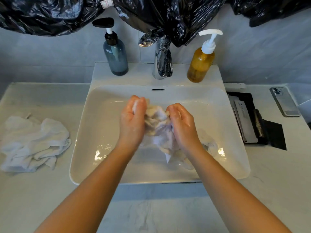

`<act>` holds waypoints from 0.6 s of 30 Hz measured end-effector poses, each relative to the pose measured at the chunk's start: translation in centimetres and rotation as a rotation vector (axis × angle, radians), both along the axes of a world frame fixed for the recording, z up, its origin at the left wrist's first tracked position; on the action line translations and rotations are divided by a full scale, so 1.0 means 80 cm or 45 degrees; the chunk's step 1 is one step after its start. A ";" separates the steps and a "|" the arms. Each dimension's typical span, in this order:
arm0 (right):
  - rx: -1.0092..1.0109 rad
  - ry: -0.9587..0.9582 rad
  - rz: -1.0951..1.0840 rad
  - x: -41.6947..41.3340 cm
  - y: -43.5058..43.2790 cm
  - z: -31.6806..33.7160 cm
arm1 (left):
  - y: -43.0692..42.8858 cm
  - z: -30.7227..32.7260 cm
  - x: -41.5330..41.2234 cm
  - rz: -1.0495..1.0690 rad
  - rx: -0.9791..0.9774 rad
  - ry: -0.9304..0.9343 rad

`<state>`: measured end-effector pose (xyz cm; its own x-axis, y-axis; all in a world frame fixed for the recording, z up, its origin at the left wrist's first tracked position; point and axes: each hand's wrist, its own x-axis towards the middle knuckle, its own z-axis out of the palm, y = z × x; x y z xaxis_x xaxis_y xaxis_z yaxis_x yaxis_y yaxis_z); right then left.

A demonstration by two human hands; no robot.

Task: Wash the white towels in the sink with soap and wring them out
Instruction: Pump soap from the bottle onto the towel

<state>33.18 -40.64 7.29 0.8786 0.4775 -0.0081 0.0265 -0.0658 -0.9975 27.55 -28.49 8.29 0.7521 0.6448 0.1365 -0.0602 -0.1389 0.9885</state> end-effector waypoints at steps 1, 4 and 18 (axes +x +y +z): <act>-0.049 -0.030 0.098 0.004 -0.008 -0.003 | 0.012 0.003 -0.003 0.050 0.012 0.009; -0.482 -0.023 0.488 0.018 -0.030 -0.002 | 0.050 0.010 -0.014 0.180 0.069 0.051; -0.508 -0.184 0.559 0.021 -0.026 0.004 | 0.027 -0.034 -0.037 -0.898 0.463 0.545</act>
